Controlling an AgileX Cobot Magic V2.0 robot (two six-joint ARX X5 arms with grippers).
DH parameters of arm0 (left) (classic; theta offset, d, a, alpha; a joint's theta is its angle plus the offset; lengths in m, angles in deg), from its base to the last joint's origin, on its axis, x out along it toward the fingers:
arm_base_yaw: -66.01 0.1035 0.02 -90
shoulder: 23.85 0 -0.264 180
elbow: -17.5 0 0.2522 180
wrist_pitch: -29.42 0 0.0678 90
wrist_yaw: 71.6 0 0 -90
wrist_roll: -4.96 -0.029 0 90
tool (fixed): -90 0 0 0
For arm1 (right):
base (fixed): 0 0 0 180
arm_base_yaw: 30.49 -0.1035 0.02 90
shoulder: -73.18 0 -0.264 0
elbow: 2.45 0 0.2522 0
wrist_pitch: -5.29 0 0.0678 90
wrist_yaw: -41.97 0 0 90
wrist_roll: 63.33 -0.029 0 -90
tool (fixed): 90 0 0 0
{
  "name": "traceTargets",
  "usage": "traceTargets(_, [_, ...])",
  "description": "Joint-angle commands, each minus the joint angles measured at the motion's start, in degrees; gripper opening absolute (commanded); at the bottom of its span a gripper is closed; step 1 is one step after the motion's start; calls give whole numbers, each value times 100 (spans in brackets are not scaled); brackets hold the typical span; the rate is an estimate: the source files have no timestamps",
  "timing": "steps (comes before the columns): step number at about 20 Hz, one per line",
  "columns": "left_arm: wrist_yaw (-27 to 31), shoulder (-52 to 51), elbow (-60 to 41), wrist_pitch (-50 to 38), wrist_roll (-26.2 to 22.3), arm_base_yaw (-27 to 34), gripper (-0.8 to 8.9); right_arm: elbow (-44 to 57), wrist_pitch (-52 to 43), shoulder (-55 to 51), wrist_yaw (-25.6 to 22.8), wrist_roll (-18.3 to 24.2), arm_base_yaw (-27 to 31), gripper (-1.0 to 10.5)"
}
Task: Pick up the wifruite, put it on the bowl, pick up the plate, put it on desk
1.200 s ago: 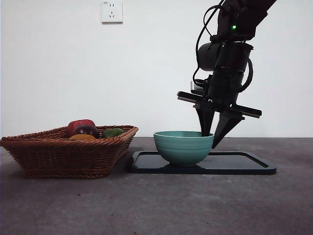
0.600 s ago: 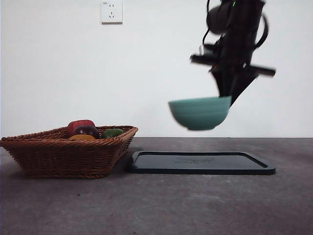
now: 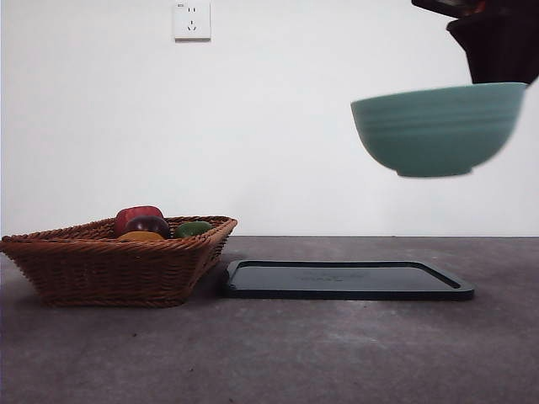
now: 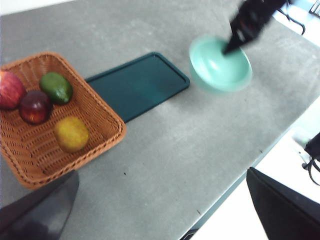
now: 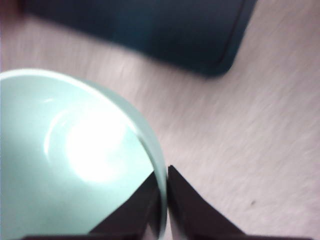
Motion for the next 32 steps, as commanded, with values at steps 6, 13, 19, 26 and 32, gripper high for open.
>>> traceTargets(6, [-22,11,66,-260,-28,-31,576,1469,-1497,-87,20,-817,-894,8])
traceTargets(13, [-22,11,66,-267,-28,-31,576,1751,-2079,348,214,-1104,-1189,8])
traceTargets(19, [-22,11,66,-260,-28,-31,576,1751,-2304,946,420,-1123,-1384,8])
traceTargets(26, [-22,9,66,-249,-26,-31,576,1751,-2540,1187,407,-1117,-1445,8])
traceTargets(32, [-22,9,66,-192,20,-50,576,1749,-2494,1176,280,-1132,-1440,390])
